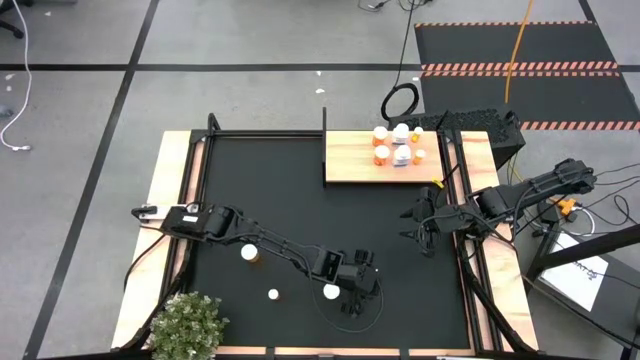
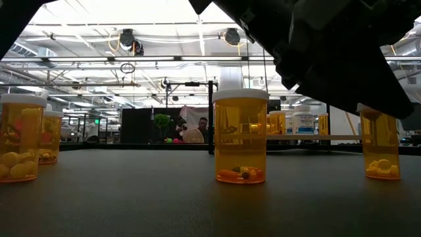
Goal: Pick and place medicine bottles onto shelf by color
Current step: Put the small orange pill bottle on the shelf
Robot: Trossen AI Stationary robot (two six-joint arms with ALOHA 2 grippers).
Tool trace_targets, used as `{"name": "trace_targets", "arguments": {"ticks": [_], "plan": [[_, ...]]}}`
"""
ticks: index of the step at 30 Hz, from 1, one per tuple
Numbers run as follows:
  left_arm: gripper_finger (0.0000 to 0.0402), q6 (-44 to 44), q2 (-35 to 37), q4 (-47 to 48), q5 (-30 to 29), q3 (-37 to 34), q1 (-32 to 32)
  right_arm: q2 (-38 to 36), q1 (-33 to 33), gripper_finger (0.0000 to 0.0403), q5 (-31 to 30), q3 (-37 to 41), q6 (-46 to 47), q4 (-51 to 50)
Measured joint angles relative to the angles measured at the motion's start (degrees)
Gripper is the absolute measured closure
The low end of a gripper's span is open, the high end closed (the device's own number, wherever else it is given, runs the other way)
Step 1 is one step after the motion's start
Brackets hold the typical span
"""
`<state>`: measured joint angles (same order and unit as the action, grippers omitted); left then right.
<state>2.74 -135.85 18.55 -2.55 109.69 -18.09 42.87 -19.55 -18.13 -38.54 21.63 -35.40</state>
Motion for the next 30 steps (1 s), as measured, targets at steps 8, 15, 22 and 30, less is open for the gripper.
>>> {"name": "trace_targets", "arguments": {"ticks": [8, 15, 22, 30], "plan": [[0.0244, 0.46, 0.00, 0.02, 0.00, 0.00, 0.02, 0.00, 0.00, 0.0172, 0.00, 0.00, 0.00, -0.02], [0.0264, 1.47, 0.21, 0.93, 0.04, 0.00, 0.00, 0.00, 0.00, 0.0172, -0.02, 0.00, -0.26, -0.02], [0.0269, 1.58, 0.98, 1.46, 0.89, 0.00, 0.02, 0.00, 0.00, 0.0172, -0.02, 0.00, -0.26, -0.04], [0.0270, 2.10, 5.29, 4.86, 1.07, 0.00, -0.04, 0.00, 0.02, 0.0172, -3.34, 0.20, 0.33, 0.86]]}}
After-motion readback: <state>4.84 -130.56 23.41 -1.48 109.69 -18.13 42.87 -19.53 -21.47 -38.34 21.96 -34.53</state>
